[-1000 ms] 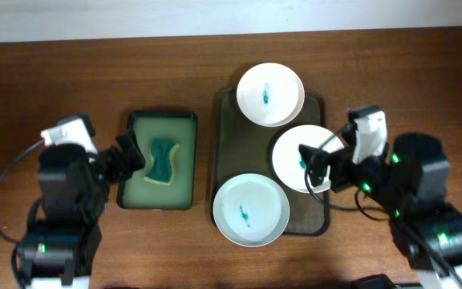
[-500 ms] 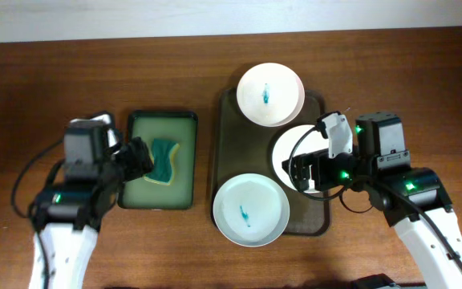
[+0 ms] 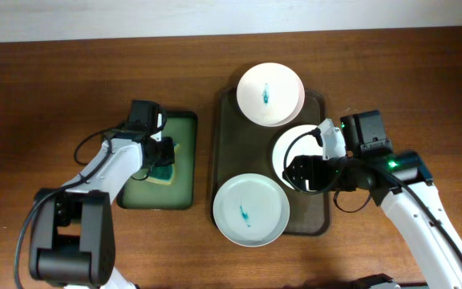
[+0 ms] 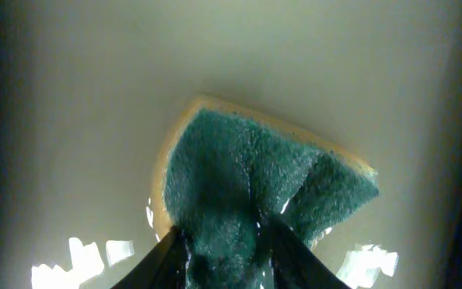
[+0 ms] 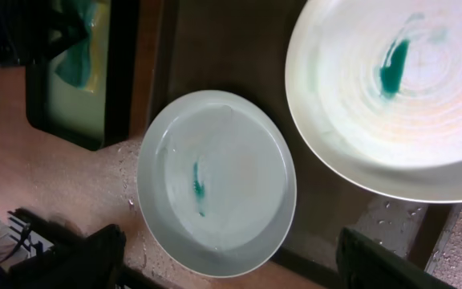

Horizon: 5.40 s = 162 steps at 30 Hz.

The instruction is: Clean dirty plates on tray and stack at the side

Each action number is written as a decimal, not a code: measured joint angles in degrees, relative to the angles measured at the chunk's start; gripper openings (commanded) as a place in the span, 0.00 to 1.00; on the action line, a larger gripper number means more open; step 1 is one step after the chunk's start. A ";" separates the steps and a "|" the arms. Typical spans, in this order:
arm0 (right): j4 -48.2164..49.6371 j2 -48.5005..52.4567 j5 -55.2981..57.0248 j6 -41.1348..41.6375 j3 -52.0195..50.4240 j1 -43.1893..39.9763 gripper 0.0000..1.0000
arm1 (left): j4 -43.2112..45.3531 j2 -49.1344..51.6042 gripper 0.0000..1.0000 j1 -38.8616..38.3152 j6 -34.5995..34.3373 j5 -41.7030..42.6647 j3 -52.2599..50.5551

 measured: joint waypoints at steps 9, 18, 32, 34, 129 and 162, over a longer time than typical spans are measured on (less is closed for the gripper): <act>0.68 1.20 3.76 0.07 0.00 0.00 0.81 | -12.48 2.43 0.41 -2.62 7.13 -2.36 8.87; 2.45 1.29 5.77 0.04 0.04 -11.65 0.82 | -17.16 2.29 0.34 -2.89 7.56 -1.29 11.34; 4.33 3.21 5.46 -1.90 0.07 -14.58 0.76 | -19.76 1.55 0.00 -2.89 7.80 -1.01 10.36; 5.95 5.14 5.49 -2.14 0.09 -14.58 0.63 | -25.53 1.62 0.00 -2.89 7.80 -1.03 17.77; 28.50 36.52 0.13 -2.93 0.59 -6.51 0.04 | -9.09 24.96 0.00 -31.36 -9.38 17.25 36.54; 23.43 36.11 1.88 -0.66 1.36 -14.58 0.04 | -13.14 27.65 0.00 -32.79 -6.34 5.57 40.92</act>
